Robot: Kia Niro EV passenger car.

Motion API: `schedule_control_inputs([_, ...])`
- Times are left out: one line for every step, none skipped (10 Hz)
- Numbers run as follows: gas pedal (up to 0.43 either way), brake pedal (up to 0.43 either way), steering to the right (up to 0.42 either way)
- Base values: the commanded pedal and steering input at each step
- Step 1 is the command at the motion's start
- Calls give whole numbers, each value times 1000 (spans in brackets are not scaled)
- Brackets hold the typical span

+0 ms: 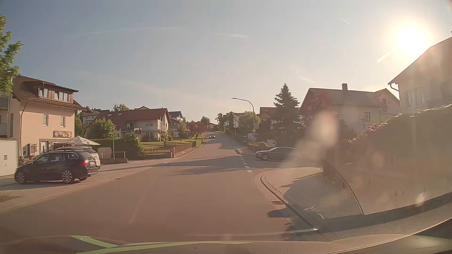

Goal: Follow the waypoints while adhering to traffic rules and regulations

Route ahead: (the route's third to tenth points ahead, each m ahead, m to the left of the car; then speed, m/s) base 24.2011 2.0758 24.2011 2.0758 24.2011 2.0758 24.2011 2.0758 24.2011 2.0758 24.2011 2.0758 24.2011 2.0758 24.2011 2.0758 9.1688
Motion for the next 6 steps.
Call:
schedule_control_inputs([0,159,8])
schedule_control_inputs([0,177,7])
schedule_control_inputs([0,189,6])
schedule_control_inputs([0,195,2])
schedule_control_inputs([0,207,-3])
schedule_control_inputs([0,213,-5])
